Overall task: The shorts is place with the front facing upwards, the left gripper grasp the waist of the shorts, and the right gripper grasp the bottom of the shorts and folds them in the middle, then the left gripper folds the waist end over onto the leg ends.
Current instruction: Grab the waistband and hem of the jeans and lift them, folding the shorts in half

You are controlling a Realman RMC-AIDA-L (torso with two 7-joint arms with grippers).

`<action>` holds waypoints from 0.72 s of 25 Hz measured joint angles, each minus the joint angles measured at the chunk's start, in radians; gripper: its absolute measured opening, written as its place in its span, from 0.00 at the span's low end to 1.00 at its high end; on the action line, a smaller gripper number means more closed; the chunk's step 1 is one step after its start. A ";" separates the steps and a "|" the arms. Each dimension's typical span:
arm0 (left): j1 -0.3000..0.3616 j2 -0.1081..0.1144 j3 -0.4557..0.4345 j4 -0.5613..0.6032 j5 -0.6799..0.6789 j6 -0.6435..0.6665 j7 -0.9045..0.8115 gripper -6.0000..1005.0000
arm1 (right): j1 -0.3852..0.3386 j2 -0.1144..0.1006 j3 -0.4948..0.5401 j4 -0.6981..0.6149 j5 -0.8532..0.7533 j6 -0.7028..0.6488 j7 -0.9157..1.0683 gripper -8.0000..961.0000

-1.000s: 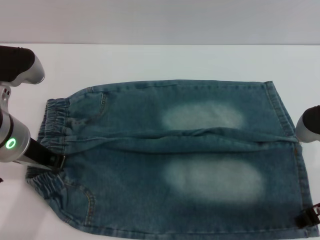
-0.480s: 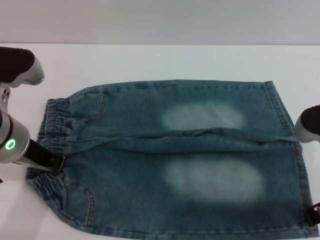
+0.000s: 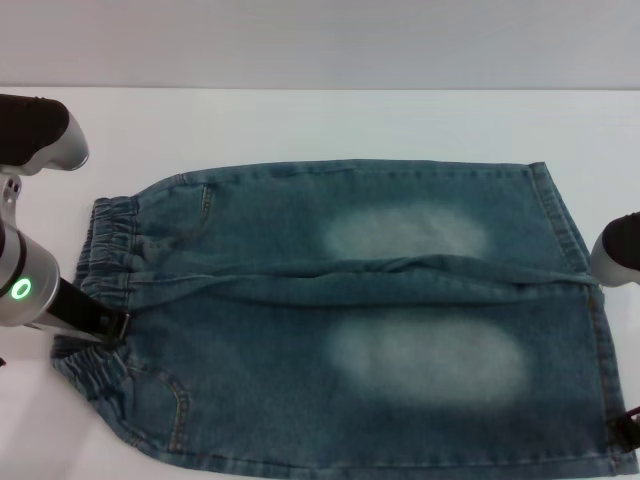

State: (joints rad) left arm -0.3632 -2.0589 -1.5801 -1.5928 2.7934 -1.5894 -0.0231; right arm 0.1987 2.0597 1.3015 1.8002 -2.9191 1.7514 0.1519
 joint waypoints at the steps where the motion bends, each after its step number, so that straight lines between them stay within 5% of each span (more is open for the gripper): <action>1: 0.000 0.000 0.000 0.000 0.000 0.000 0.000 0.03 | 0.002 -0.001 0.001 0.001 0.000 0.000 0.000 0.02; 8: 0.000 -0.001 0.000 0.003 -0.001 0.001 0.000 0.03 | 0.015 -0.006 -0.022 0.004 0.000 -0.009 0.000 0.03; 13: 0.000 -0.001 0.001 0.006 -0.002 0.003 0.000 0.03 | 0.024 -0.007 -0.035 0.008 0.000 -0.013 0.000 0.22; 18: 0.000 -0.001 0.002 0.007 -0.002 0.003 0.000 0.03 | 0.026 -0.008 -0.034 0.014 0.000 -0.012 0.000 0.31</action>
State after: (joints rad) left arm -0.3635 -2.0601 -1.5784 -1.5857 2.7918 -1.5859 -0.0231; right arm 0.2243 2.0518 1.2673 1.8147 -2.9192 1.7392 0.1519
